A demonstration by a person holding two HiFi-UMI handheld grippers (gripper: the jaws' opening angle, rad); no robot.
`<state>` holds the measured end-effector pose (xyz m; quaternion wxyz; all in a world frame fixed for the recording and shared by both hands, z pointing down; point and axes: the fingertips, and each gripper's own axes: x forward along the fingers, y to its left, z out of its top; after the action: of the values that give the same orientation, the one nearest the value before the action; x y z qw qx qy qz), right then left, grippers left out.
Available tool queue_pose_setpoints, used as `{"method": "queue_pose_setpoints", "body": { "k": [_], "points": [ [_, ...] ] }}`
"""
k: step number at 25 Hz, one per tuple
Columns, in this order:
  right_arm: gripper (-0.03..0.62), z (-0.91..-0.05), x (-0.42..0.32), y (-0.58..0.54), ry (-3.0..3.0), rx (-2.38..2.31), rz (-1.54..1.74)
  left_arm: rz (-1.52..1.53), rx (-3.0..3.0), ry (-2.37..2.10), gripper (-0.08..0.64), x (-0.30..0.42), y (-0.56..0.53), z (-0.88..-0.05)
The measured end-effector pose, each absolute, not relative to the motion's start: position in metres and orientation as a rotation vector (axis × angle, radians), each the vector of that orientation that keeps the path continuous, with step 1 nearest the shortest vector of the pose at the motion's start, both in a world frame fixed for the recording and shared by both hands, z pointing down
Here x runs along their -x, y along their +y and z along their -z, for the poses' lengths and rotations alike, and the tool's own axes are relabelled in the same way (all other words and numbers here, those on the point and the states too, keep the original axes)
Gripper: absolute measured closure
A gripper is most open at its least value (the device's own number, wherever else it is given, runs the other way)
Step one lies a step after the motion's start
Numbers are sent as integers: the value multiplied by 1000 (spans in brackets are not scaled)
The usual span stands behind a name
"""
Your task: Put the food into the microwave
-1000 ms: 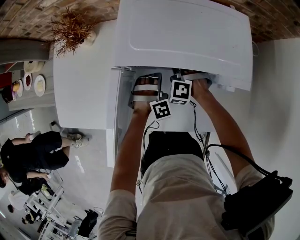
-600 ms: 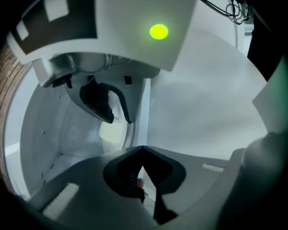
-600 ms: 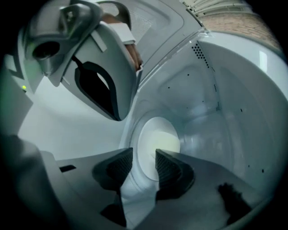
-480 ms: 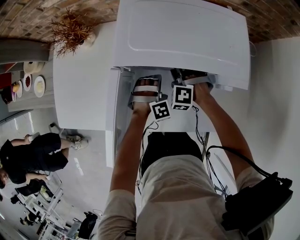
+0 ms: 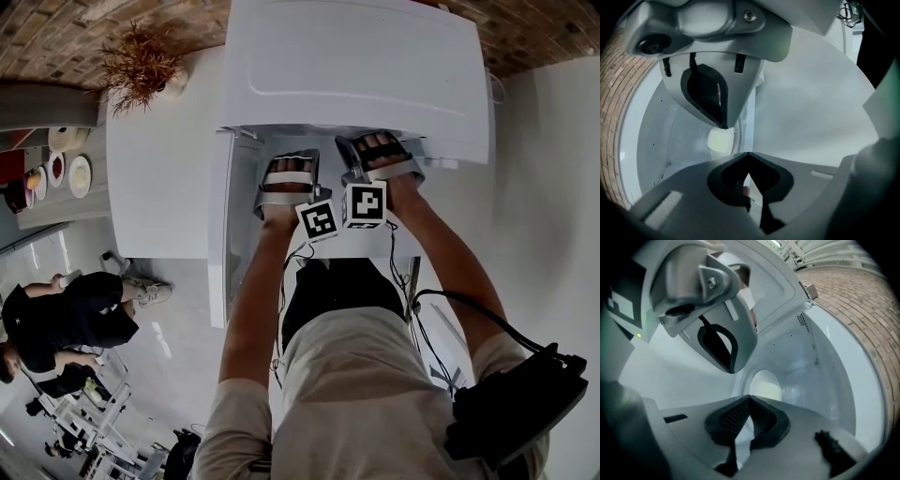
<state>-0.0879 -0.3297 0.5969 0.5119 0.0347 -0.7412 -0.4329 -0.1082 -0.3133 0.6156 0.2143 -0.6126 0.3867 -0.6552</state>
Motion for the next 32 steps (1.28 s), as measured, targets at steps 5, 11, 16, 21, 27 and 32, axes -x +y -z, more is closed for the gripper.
{"method": "queue_pose_setpoints", "body": {
  "k": [5, 11, 16, 21, 27, 32],
  "points": [
    [586, -598, 74, -312, -1759, -71, 1026, 1801, 1687, 1060, 554, 99, -300, -604],
    [586, -589, 57, -283, -1734, -99, 1065, 1771, 1679, 1032, 554, 83, -276, -594],
    [586, -581, 46, -253, -1720, -124, 1093, 1727, 1672, 1017, 554, 70, -253, -582],
    [586, -561, 39, -228, -1717, -174, 1130, 1681, 1669, 994, 554, 58, -228, -568],
    [586, -533, 29, -183, -1719, -213, 1183, 1623, 1655, 937, 554, 38, -187, -544],
    [586, -512, 14, -152, -1703, -256, 1242, 1567, 1632, 900, 554, 23, -154, -525]
  ]
}}
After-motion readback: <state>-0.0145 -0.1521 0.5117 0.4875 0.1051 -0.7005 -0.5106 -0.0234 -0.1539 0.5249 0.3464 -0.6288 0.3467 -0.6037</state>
